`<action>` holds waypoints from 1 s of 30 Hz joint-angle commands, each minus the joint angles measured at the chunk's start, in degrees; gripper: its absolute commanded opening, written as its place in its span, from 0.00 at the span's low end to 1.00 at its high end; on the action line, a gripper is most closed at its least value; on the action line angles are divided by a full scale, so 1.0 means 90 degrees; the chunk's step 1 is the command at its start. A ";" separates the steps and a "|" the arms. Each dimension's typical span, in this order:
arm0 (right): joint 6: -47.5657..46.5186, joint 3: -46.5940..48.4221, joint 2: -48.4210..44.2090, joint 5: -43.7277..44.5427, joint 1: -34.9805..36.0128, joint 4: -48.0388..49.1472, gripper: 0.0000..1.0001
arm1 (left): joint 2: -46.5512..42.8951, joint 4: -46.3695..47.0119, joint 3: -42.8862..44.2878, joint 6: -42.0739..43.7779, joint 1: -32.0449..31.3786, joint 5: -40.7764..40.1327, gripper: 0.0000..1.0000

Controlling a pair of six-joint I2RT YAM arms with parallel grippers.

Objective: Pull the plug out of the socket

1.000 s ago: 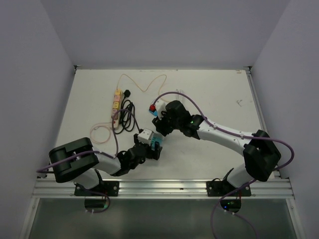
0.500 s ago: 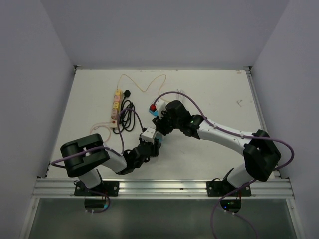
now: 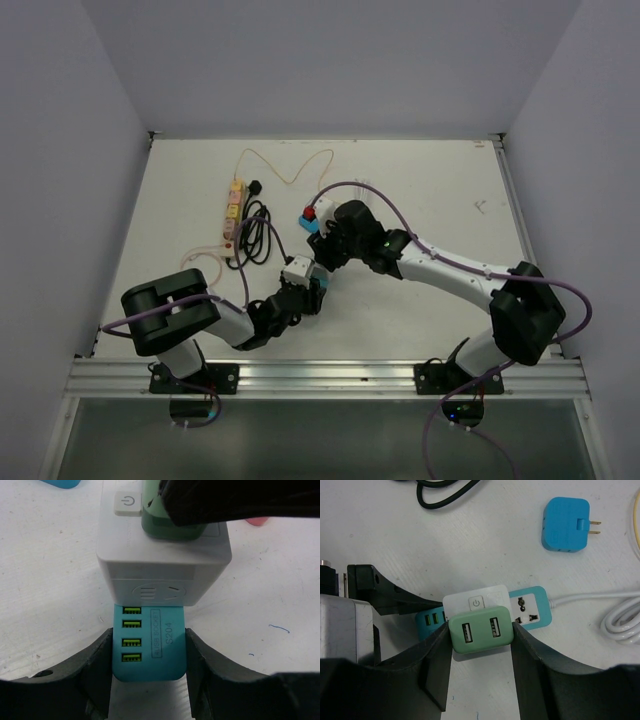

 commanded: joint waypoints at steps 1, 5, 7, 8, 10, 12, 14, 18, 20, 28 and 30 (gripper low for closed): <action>0.0331 0.0478 -0.0511 0.0000 -0.0205 0.0535 0.00 | 0.0195 -0.0063 0.0063 -0.0316 -0.0011 0.0401 0.00; 0.0370 0.0390 -0.0745 -0.0040 -0.0303 0.0817 0.00 | 0.0400 -0.0083 0.0189 -0.0326 -0.0011 0.0587 0.00; 0.0389 0.0322 -0.0882 -0.0118 -0.0352 0.0954 0.00 | 0.0469 -0.0132 0.0258 -0.0316 -0.0011 0.0665 0.00; 0.0390 0.0244 -0.1009 -0.0137 -0.0381 0.1061 0.00 | 0.0527 -0.0132 0.0297 -0.0316 -0.0011 0.0704 0.00; 0.0390 0.0185 -0.1126 -0.0206 -0.0439 0.1246 0.00 | 0.0566 -0.0142 0.0326 -0.0316 -0.0011 0.0782 0.00; 0.0380 0.0146 -0.1243 -0.0245 -0.0527 0.1345 0.00 | 0.0625 -0.0161 0.0365 -0.0316 -0.0011 0.0841 0.00; 0.0351 0.0127 -0.1322 -0.0313 -0.0547 0.1462 0.00 | 0.0703 -0.0219 0.0434 -0.0316 -0.0001 0.0880 0.00; 0.0243 0.0156 -0.1410 -0.0440 -0.0547 0.1541 0.00 | 0.0811 -0.0356 0.0571 -0.0296 -0.0001 0.0958 0.00; 0.0224 0.0156 -0.1430 -0.0596 -0.0547 0.1550 0.00 | 0.0830 -0.0376 0.0600 -0.0287 -0.0001 0.0968 0.00; 0.0126 0.0896 -0.1079 -0.0519 -0.0576 0.0362 0.00 | 0.0860 -0.0474 0.0649 -0.0287 0.0009 0.0958 0.00; 0.0184 0.1239 -0.0922 -0.0587 -0.0635 -0.0166 0.00 | 0.0860 -0.0513 0.0668 -0.0287 0.0009 0.0949 0.00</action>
